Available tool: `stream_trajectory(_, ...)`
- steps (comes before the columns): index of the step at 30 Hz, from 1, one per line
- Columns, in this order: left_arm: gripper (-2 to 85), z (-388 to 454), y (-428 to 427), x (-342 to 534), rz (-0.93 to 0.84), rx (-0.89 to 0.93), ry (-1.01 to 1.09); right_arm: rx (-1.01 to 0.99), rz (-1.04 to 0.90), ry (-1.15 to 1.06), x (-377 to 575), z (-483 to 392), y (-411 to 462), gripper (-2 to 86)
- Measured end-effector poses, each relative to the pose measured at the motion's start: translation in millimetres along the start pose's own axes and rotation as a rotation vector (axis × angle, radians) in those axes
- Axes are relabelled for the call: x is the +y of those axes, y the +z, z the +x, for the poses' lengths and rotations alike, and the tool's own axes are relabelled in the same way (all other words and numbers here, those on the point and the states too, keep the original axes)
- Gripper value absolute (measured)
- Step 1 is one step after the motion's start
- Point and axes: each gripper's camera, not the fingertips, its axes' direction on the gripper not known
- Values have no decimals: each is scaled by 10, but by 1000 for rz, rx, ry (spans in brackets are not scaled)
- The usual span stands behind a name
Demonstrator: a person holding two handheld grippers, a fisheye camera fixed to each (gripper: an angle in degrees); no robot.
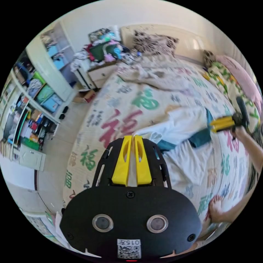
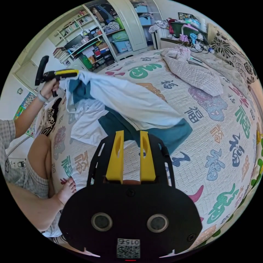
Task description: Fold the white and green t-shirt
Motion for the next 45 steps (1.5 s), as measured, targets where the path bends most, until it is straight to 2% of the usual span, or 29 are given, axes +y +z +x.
stream_trajectory(3, 52, -249, 55, -250, 57, -58, -148, 13, -29, -14, -25, -85, 68, 100)
stream_trajectory(5, 68, -191, 27, -262, 103, -42, -158, 33, -46, -19, -41, -149, 104, 101)
stream_trajectory(7, 70, 8, -63, -176, 174, 94, -103, 53, -54, -46, -55, -231, 119, 101)
stream_trajectory(8, 67, 218, -102, -103, 199, 262, -6, 72, -68, -73, -64, -293, 130, 101)
stream_trajectory(9, 62, 480, -73, -46, 162, 376, 110, 97, -95, -110, -70, -359, 150, 100)
stream_trajectory(12, 81, 1112, 273, 77, -12, 395, 333, 154, -147, -199, -51, -525, 184, 99)
stream_trajectory(14, 89, 1310, 463, 119, -56, 434, 388, 176, -169, -227, -20, -605, 181, 98)
stream_trajectory(18, 90, 1496, 669, 155, -123, 375, 459, 287, -207, -218, 129, -719, 176, 89)
stream_trajectory(22, 70, 1591, 718, 227, -171, 356, 505, 250, -158, -191, 265, -778, 99, 52)
stream_trajectory(26, 16, 1415, 481, 287, -136, 414, 374, 223, -78, -108, 374, -842, -170, 24)
stream_trajectory(32, 22, 1087, -284, 511, 38, 420, 181, 32, 230, 5, 414, -978, -1139, 8)
stream_trajectory(35, 70, 1115, -624, 794, 134, 358, 147, -111, 400, -32, 463, -1151, -1555, 5)
stream_trajectory(36, 101, 1186, -700, 917, 143, 324, 146, -158, 450, -58, 496, -1234, -1677, 4)
stream_trajectory(39, 120, 1421, -837, 1231, 133, 284, 158, -238, 539, -100, 620, -1454, -1938, 2)
stream_trajectory(42, 125, 1577, -1107, 1510, 245, 206, 58, -320, 578, -121, 785, -1705, -2194, 0)
stream_trajectory(45, 115, 1705, -1527, 1697, 327, 145, -63, -304, 573, -161, 962, -2001, -2505, -1)
